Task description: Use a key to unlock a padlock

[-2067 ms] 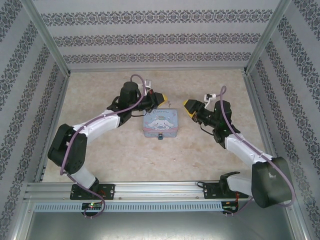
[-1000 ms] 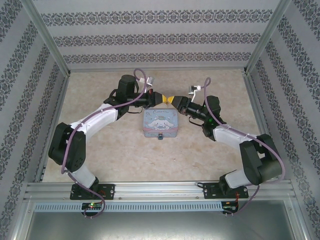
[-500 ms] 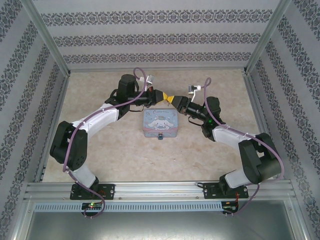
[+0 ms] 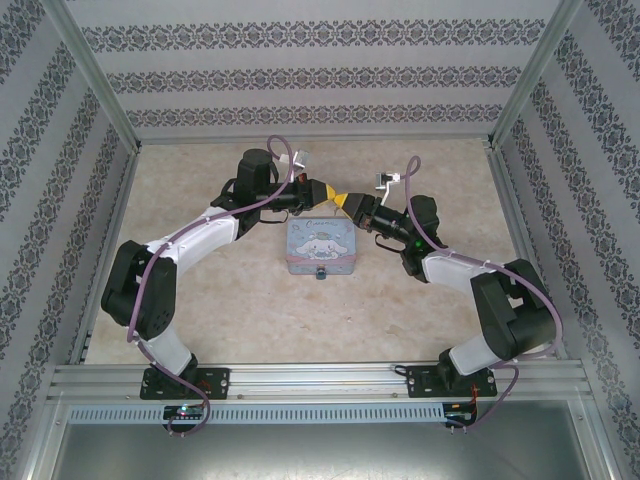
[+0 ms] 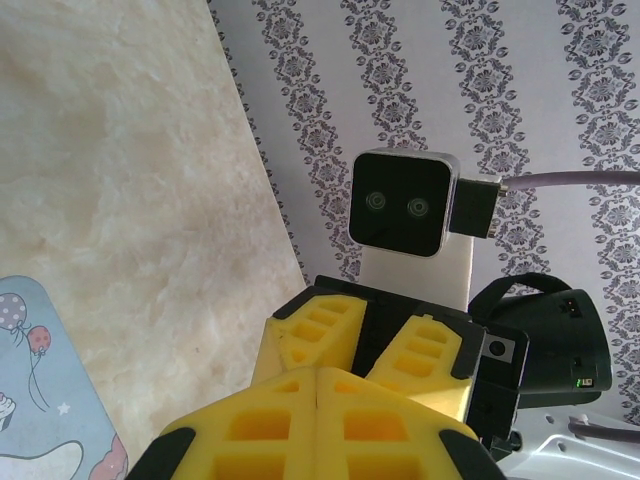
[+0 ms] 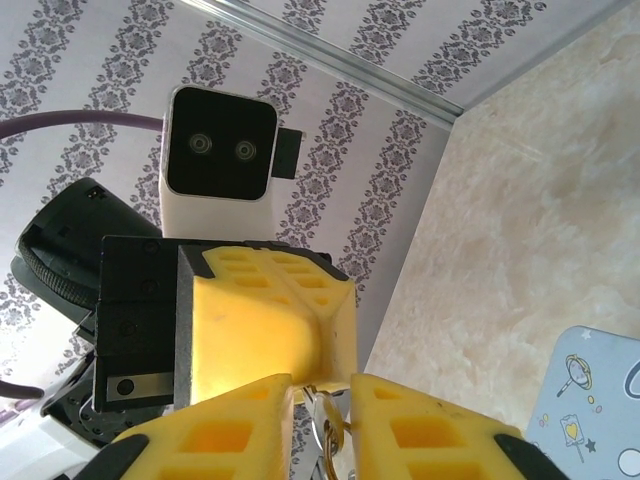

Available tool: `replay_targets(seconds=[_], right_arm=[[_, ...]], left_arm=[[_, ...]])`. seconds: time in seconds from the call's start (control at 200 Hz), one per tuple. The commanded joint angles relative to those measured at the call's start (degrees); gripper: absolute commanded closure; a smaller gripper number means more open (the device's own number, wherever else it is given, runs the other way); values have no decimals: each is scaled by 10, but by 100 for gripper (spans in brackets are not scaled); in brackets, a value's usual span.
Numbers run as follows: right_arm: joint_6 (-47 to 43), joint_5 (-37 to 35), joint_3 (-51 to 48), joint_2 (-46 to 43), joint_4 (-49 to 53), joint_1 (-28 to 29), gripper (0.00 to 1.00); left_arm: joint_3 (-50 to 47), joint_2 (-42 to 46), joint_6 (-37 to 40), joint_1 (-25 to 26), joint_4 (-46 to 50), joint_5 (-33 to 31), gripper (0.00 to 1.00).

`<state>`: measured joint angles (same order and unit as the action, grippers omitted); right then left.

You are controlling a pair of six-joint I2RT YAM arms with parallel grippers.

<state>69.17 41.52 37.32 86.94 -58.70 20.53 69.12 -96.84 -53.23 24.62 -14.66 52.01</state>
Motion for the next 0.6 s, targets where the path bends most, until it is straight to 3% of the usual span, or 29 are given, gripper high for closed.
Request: replay_targets(seconds=[0.0, 0.445, 0.595], right_arm=[[8, 13, -4, 7, -46, 4, 79], [20, 25, -7, 16, -66, 2, 84], [25, 28, -5, 19, -73, 2, 90]], left_arm=[[-3, -3, -6, -6, -30, 6, 100], [-1, -8, -3, -8, -27, 5, 100], [-1, -10, -3, -6, -27, 6, 100]])
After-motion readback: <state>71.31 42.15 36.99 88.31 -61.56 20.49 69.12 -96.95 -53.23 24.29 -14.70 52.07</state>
